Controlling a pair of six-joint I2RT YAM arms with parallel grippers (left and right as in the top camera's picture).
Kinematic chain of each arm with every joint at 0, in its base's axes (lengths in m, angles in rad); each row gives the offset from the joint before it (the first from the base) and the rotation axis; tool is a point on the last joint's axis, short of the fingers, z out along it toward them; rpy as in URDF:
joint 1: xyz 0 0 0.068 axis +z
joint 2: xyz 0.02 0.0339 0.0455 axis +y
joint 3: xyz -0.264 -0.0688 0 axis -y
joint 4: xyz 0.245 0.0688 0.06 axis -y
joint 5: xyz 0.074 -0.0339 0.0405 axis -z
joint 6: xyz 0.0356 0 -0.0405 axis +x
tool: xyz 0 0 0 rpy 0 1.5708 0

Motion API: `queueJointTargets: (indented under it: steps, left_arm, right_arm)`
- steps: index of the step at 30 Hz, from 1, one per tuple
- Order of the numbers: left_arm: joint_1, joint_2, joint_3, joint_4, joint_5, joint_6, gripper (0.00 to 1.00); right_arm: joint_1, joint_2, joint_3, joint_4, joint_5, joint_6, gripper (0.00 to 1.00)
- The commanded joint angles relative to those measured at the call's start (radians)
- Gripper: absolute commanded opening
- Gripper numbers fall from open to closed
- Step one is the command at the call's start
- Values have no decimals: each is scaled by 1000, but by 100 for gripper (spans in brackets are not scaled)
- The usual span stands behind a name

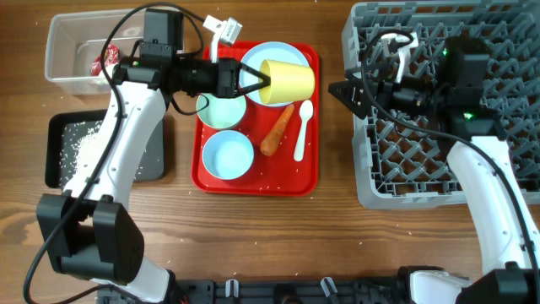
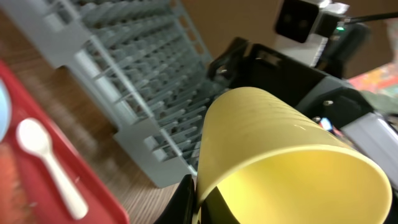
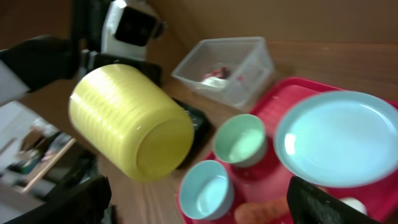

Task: Sort waste into correct bins and load items into the dishwasher rack
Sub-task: 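Hand the yellow cup from the left gripper to the right gripper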

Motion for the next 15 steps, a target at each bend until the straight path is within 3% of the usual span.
queueJointTargets:
  steps: [1,6,15]
  left_arm:
    - [-2,-1,9,40,130,16,4]
    - [-2,20,7,42,129,16,4]
    - [-87,38,7,47,129,16,4]
  right_arm:
    - [23,68,8,95,-241,27,94]
    - [90,121,8,335,-403,111,95]
    - [166,137,8,421,-332,161,91]
